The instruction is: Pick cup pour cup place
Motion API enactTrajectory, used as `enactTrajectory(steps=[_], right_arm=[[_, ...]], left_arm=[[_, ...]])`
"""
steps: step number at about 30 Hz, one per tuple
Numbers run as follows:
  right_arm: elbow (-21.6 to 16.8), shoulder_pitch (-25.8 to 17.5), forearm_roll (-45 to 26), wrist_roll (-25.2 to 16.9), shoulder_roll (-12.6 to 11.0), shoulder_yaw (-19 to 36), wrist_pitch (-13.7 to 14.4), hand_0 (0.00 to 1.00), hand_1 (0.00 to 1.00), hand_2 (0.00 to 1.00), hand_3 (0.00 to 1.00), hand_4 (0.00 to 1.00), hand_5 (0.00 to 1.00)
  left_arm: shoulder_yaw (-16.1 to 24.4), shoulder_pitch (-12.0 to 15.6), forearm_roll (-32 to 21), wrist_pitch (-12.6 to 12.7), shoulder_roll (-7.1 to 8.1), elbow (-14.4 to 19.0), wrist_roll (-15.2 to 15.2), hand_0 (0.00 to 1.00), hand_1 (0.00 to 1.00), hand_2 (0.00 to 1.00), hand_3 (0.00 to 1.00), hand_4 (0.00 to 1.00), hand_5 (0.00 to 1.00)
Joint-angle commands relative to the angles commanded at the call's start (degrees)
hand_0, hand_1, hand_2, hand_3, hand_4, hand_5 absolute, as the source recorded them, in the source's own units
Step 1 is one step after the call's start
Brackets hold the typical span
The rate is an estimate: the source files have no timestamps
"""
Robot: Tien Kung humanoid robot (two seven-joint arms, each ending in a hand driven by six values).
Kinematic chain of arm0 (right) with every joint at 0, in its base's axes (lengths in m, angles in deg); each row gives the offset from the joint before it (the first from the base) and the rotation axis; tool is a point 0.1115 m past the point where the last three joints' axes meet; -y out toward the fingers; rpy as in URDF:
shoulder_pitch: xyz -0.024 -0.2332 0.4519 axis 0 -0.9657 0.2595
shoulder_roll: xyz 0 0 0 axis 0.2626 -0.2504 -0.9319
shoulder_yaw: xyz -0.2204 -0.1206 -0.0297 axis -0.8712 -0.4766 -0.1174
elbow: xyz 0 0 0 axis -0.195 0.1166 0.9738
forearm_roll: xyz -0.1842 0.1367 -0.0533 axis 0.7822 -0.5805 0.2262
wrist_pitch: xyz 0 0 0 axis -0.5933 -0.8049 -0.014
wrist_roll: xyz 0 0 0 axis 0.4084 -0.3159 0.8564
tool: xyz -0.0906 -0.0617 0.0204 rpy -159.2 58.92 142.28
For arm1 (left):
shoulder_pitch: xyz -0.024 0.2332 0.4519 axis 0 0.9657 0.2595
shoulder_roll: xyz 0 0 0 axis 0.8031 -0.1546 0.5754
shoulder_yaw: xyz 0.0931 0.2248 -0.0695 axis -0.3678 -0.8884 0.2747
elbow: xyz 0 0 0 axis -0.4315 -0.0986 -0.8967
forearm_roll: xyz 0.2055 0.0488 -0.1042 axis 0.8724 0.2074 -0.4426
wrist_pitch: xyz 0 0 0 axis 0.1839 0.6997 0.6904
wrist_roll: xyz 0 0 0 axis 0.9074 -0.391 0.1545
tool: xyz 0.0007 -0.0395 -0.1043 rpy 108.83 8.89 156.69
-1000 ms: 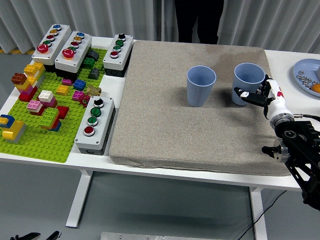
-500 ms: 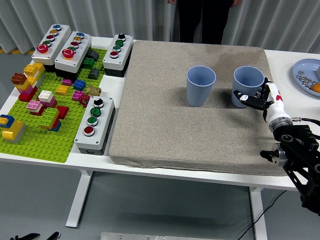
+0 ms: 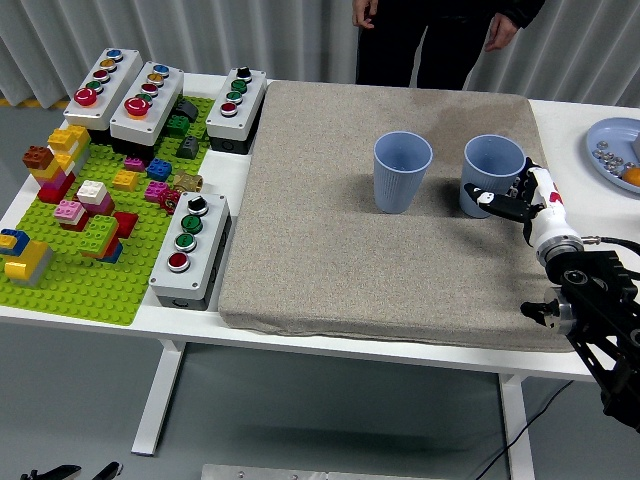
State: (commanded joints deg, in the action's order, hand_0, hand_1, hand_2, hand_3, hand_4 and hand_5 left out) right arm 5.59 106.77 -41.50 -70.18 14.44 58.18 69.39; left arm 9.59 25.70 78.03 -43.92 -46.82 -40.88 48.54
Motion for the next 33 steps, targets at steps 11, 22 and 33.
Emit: enactTrajectory(steps=[11,22,33], right_arm=[[-0.16,-0.05,2.07,2.57,-0.25,1.22,-2.56,0.921,0.838,0.901,0.896,0.852,0.147],[-0.38,-0.15,3.63,4.35,-0.26,2.22,-4.16,0.925,0.855,0.931,0.913,0.865,0.167],[-1.03,-0.43,5.51,5.97,-0.39,2.9,-5.0,0.925,0.882,0.975,0.936,0.872,0.161]], left_arm=[[0.02,-0.03,0.05,-0.03,0.0,0.0,-0.04,0.764,0.78,0.825,0.715,0.507,0.998],[0.09,0.01,0.17,-0.05,0.0,0.0,-0.06,0.765,0.779,0.825,0.713,0.506,0.998],[0.15,0.22,0.18,-0.06,0.03,0.0,-0.07,0.766,0.779,0.825,0.713,0.506,0.998]])
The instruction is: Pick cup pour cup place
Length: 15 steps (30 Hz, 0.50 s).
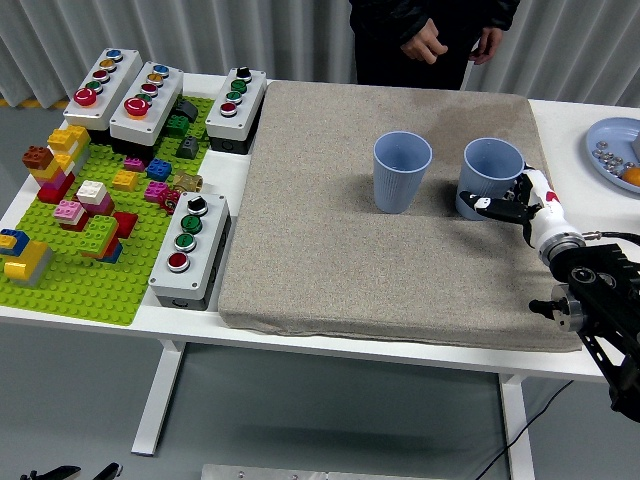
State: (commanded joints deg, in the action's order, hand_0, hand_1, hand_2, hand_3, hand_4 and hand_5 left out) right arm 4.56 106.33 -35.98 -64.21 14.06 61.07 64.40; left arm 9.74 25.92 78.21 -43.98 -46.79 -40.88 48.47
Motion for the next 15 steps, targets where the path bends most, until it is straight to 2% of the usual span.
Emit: enactTrajectory(steps=[15], right_arm=[[-2.49,-1.61,1.01,1.13,-2.07,1.12,-0.37,0.923,0.881,0.976,0.936,0.878,0.156]], left_arm=[[0.31,0.62,0.29,0.0,0.15,0.0,-0.06,0.766,0.78,0.824,0.713,0.508,0.998]])
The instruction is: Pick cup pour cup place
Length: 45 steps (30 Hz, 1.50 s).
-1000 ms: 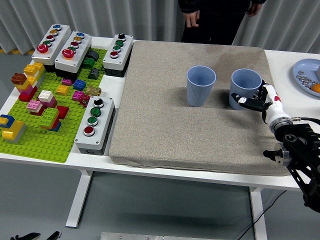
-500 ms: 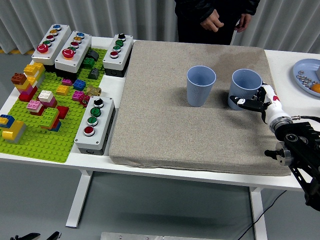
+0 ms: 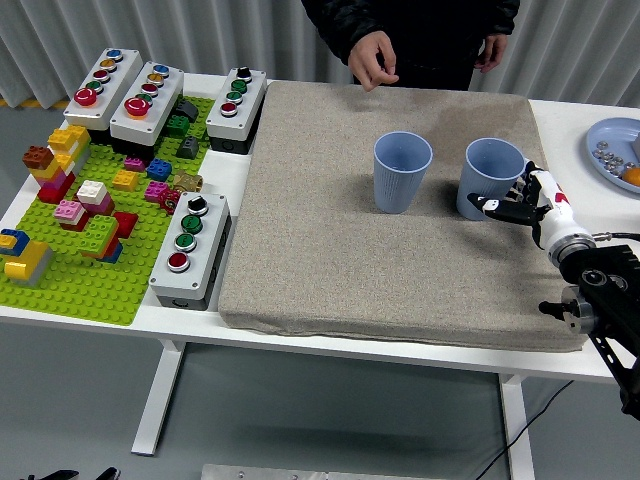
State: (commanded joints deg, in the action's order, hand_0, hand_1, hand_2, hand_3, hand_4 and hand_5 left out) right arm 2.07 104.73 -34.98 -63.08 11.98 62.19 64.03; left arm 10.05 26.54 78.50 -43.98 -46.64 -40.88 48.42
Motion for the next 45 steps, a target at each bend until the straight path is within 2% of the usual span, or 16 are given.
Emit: enactTrajectory(steps=[16,20,28,31,34,35,38,40,41,45], right_arm=[[-11.6,-9.48,1.51,1.13,-5.76,4.64,0.1,0.923,0.881,0.972,0.928,0.876,0.156],[-12.88,-11.03,1.67,1.16,-6.57,6.25,0.25,0.92,0.88,0.97,0.925,0.876,0.159],[-15.02,-11.21,1.88,1.73,-7.23,7.89,0.53,0.92,0.88,0.968,0.923,0.877,0.158],[-16.33,-10.37,1.82,2.1,-7.86,8.97,0.8,0.921,0.879,0.968,0.922,0.878,0.159],[-16.53,-6.82,1.12,2.1,-9.25,10.51,1.4,0.921,0.879,0.968,0.922,0.878,0.159],[-16.4,-5.75,0.65,1.85,-9.55,10.93,1.73,0.912,0.859,0.911,0.869,0.865,0.221],[-15.12,-1.12,-3.94,-0.65,-10.39,13.19,4.25,0.912,0.859,0.911,0.869,0.865,0.221],[-13.73,1.58,-8.13,-1.81,-10.41,15.15,4.56,0.912,0.859,0.911,0.869,0.865,0.221],[-12.92,2.65,-10.21,-1.97,-10.25,15.96,4.42,0.894,0.822,0.858,0.827,0.788,0.606],[-8.9,6.02,-17.32,-1.8,-8.93,18.25,3.41,0.894,0.822,0.858,0.827,0.788,0.606]], left_arm=[[0.51,0.24,0.32,-0.03,0.05,0.0,0.07,0.766,0.781,0.823,0.713,0.508,0.998],[0.74,0.25,0.38,-0.03,0.08,0.0,0.08,0.766,0.78,0.821,0.713,0.51,0.998],[1.04,0.07,0.81,-0.11,0.14,0.0,-0.06,0.767,0.781,0.821,0.713,0.509,0.998],[1.14,0.0,0.7,-0.1,0.18,0.0,-0.05,0.767,0.781,0.821,0.711,0.509,0.998],[1.1,-0.12,0.71,-0.15,0.31,0.0,-0.11,0.767,0.781,0.821,0.711,0.509,0.998],[1.08,-0.13,0.74,-0.17,0.34,0.0,-0.14,0.767,0.781,0.82,0.71,0.51,0.998],[0.87,-0.19,0.56,-0.2,0.5,0.0,-0.16,0.767,0.781,0.82,0.71,0.51,0.998],[0.58,-0.22,0.25,-0.18,0.59,0.0,-0.14,0.767,0.781,0.82,0.71,0.51,0.998],[0.51,-0.24,0.16,-0.17,0.61,0.0,-0.14,0.767,0.781,0.821,0.709,0.51,0.998],[0.04,-0.37,-0.29,-0.16,0.66,0.0,-0.11,0.767,0.781,0.821,0.709,0.51,0.998]])
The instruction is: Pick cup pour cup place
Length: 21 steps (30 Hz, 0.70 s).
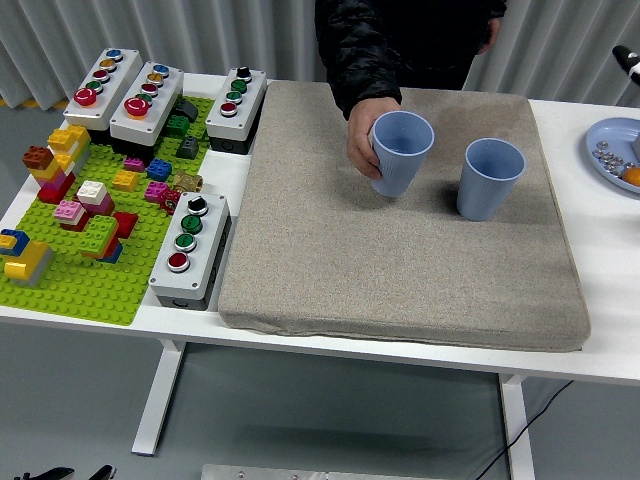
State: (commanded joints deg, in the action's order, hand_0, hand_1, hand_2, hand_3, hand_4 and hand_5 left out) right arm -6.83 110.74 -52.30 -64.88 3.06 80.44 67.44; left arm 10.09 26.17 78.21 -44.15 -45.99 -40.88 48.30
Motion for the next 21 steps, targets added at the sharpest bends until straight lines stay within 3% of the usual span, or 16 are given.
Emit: enactTrajectory(steps=[1,2,10,21], right_arm=[[0.78,0.31,-0.62,0.1,0.48,0.07,-0.08,0.894,0.822,0.858,0.827,0.788,0.606],[1.45,0.52,-0.86,0.17,0.88,0.08,-0.11,0.904,0.815,0.828,0.804,0.795,0.952],[5.95,0.91,-2.17,-1.94,4.87,-0.59,0.58,0.918,0.809,0.819,0.796,0.801,0.998],[5.4,0.86,-0.51,-1.26,4.47,0.27,0.28,0.923,0.81,0.818,0.793,0.799,0.998]], left_arm=[[0.02,0.0,0.0,0.03,-0.01,0.0,0.0,0.767,0.781,0.821,0.709,0.51,0.998],[0.06,0.01,0.03,0.05,-0.03,0.0,-0.01,0.768,0.782,0.821,0.709,0.511,0.998],[-0.2,0.03,-0.06,0.09,-0.21,0.0,0.01,0.768,0.781,0.822,0.709,0.51,0.998],[-0.23,-0.05,-0.1,-0.02,-0.2,0.0,0.04,0.768,0.781,0.821,0.708,0.51,0.998]])
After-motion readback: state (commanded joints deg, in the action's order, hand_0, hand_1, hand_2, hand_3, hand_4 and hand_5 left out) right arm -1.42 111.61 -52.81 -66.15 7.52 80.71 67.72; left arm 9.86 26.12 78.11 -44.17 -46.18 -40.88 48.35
